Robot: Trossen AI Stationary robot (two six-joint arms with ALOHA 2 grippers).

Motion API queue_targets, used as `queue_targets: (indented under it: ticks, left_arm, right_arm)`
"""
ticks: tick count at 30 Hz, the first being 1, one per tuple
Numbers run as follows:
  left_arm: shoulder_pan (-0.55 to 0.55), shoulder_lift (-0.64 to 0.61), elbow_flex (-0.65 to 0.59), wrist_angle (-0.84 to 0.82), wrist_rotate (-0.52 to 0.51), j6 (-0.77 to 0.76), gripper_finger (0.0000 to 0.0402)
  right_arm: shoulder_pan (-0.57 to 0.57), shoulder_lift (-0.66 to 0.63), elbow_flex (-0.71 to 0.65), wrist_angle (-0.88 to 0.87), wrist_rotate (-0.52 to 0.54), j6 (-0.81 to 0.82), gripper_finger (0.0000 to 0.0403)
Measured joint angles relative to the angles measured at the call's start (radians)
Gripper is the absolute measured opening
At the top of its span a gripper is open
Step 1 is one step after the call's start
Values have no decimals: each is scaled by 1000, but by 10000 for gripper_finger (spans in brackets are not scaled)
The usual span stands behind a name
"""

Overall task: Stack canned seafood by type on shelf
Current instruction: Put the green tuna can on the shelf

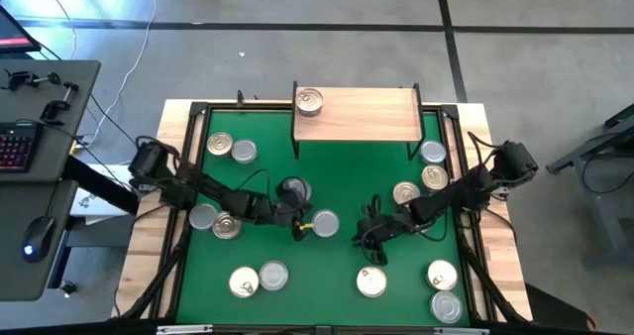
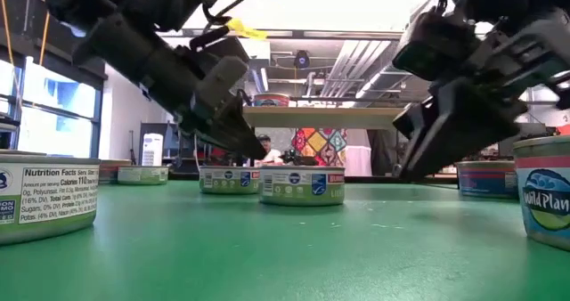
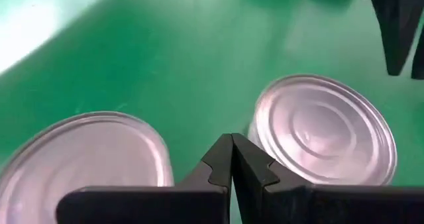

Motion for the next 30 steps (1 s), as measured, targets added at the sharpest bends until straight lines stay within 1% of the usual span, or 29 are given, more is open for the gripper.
queue_targets:
  ticks: [4, 6, 8, 11, 14, 18, 21, 22, 24, 26, 30]
  left_arm:
    - [-33, -41, 0, -51, 4, -8, 0]
    - [-52, -47, 0, -56, 38, -8, 0]
    - [-65, -48, 0, -47, 97, -9, 0]
    - [-76, -29, 0, -36, 172, -42, 0]
    - [-81, 9, 0, -14, 215, -70, 0]
    - [-69, 77, 0, 55, 210, -68, 0]
    - [-45, 128, 0, 145, 204, -53, 0]
    - [-36, 142, 0, 175, 204, -52, 0]
    - [-19, 166, 0, 225, 212, -49, 0]
    - [-5, 185, -1, 264, 227, -39, 0]
    - [10, 187, -1, 266, 234, -31, 0]
  right_arm:
    - [-6, 0, 0, 29, 139, 23, 62]
    - [-5, 0, 0, 45, 152, 11, 64]
    - [-5, 0, 0, 54, 153, 3, 76]
    - [-5, 0, 0, 55, 169, 0, 115]
    - [-12, 8, 0, 56, 195, -7, 170]
    - [-42, 62, 0, 69, 186, -39, 245]
    - [-62, 128, 0, 152, 170, -50, 287]
    - [-67, 148, 0, 187, 156, -64, 297]
    - [-78, 183, -2, 240, 160, -70, 311]
    - [-87, 205, -2, 283, 158, -72, 315]
    - [-90, 201, -2, 280, 160, -63, 317]
